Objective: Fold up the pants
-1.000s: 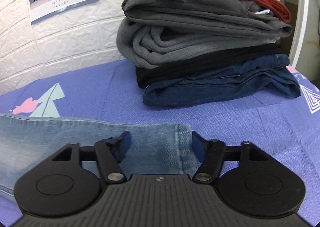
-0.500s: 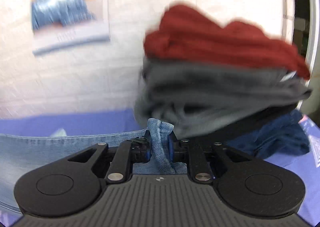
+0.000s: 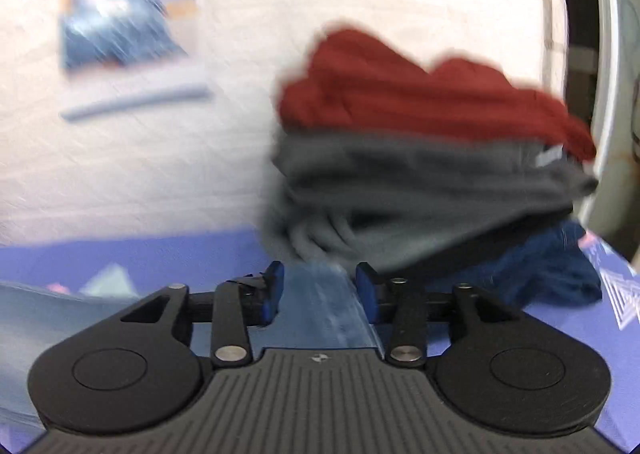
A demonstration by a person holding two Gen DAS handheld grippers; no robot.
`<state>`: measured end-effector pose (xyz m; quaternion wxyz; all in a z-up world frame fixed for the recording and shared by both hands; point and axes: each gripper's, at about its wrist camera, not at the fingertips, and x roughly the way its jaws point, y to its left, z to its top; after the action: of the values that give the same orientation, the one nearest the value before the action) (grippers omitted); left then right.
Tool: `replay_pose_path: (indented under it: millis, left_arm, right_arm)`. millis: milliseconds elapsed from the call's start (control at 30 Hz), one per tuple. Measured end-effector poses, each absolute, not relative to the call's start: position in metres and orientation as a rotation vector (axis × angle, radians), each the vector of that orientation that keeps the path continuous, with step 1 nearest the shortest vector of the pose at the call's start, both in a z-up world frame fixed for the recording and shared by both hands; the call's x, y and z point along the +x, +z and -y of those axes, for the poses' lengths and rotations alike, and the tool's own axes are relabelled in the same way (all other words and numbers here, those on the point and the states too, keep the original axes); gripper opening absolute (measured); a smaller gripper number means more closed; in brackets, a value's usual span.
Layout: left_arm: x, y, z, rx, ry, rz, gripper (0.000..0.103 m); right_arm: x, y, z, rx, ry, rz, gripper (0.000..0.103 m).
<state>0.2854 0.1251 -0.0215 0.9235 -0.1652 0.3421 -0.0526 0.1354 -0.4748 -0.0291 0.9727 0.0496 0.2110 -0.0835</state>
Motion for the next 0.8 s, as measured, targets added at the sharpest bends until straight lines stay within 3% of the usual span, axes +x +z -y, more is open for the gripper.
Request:
replay_pose_path:
  millis: [33, 67, 100, 433, 800]
  left_arm:
    - [0.282, -0.015, -0.123, -0.331, -0.137, -0.694, 0.103]
    - [0.280, -0.011, -0.119, -0.329, -0.170, -0.692, 0.103]
    - [0.278, -0.010, -0.113, -0.323, -0.211, -0.691, 0.103]
    - [0.316, -0.036, -0.020, -0.070, -0.479, -0.775, 0.103]
    - [0.335, -0.066, 0.002, -0.030, -0.576, -0.804, 0.103]
  right_arm:
    - [0.134, -0.024, 0.469, 0.108, -0.110, -0.432, 0.087]
    - [0.135, -0.022, 0.463, 0.119, -0.038, -0.447, 0.102]
    - [0.138, -0.021, 0.455, 0.126, 0.027, -0.461, 0.103]
    - [0.215, -0.046, 0.378, 0.089, 0.374, -0.618, 0.103]
    - [0.246, -0.082, 0.374, 0.018, 0.409, -0.693, 0.103]
